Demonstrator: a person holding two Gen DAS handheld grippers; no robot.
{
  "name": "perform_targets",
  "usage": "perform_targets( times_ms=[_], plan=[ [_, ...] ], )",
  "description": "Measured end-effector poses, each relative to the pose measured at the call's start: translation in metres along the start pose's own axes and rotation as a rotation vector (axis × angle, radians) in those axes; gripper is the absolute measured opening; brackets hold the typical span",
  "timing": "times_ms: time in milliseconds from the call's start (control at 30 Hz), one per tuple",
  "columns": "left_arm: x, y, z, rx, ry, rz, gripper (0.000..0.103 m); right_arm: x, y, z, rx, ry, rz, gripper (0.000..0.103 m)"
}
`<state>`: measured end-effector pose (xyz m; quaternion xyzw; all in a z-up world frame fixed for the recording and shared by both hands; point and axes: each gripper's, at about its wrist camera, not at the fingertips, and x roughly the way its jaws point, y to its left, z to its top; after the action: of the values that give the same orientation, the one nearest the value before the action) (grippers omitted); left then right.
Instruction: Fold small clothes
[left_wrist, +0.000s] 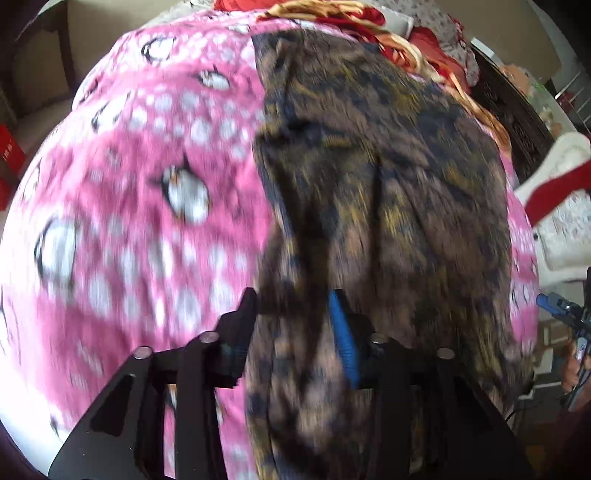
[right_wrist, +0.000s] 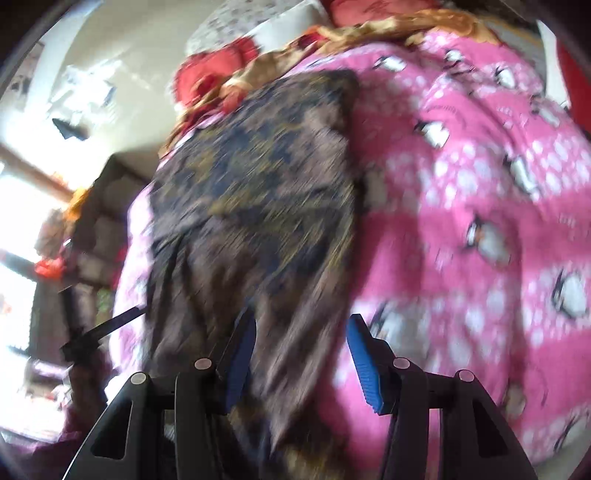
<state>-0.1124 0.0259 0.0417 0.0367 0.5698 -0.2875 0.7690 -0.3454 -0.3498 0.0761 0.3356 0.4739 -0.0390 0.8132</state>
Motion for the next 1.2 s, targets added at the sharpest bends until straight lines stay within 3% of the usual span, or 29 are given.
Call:
perform_targets(
  times_ms=[33, 133, 300, 433, 533, 667, 800, 967, 1100, 1200],
  plan=[
    [-0.004, 0.000, -0.010, 0.006, 0.004, -0.001, 0.042, -0.007, 0.002, -0.013, -0.025, 0.024, 0.021, 0.049],
    [-0.014, 0.001, -0.034, 0.007, 0.007, 0.016, 0.042, -0.019, 0.013, -0.047, -0.120, 0.061, -0.041, 0.049],
    [-0.020, 0.012, -0.066, -0.023, 0.052, 0.020, 0.042, -0.020, 0.017, -0.097, -0.188, 0.076, -0.069, 0.050],
    [-0.025, 0.017, -0.084, -0.023, 0.062, 0.041, 0.042, -0.010, 0.021, -0.117, -0.246, 0.076, -0.170, 0.049],
    [-0.027, 0.020, -0.096, -0.040, 0.072, 0.022, 0.045, -0.016, 0.013, -0.120, -0.197, 0.027, -0.134, 0.050],
    [-0.029, 0.011, -0.108, -0.002, 0.068, 0.027, 0.046, -0.019, 0.009, -0.119, -0.137, -0.008, -0.097, 0.059],
    [-0.026, -0.001, -0.118, 0.050, 0.124, 0.014, 0.046, -0.021, 0.013, -0.119, -0.150, -0.013, -0.107, 0.059],
    [-0.013, -0.006, -0.132, 0.044, 0.208, -0.005, 0.047, -0.026, 0.006, -0.120, -0.123, -0.052, -0.101, 0.065],
    [-0.012, -0.007, -0.129, 0.025, 0.196, -0.004, 0.047, -0.030, -0.006, -0.117, -0.103, -0.071, -0.131, 0.067],
    [-0.010, -0.005, -0.127, 0.016, 0.206, -0.017, 0.047, -0.032, -0.004, -0.117, -0.162, -0.064, -0.138, 0.071]
  ],
)
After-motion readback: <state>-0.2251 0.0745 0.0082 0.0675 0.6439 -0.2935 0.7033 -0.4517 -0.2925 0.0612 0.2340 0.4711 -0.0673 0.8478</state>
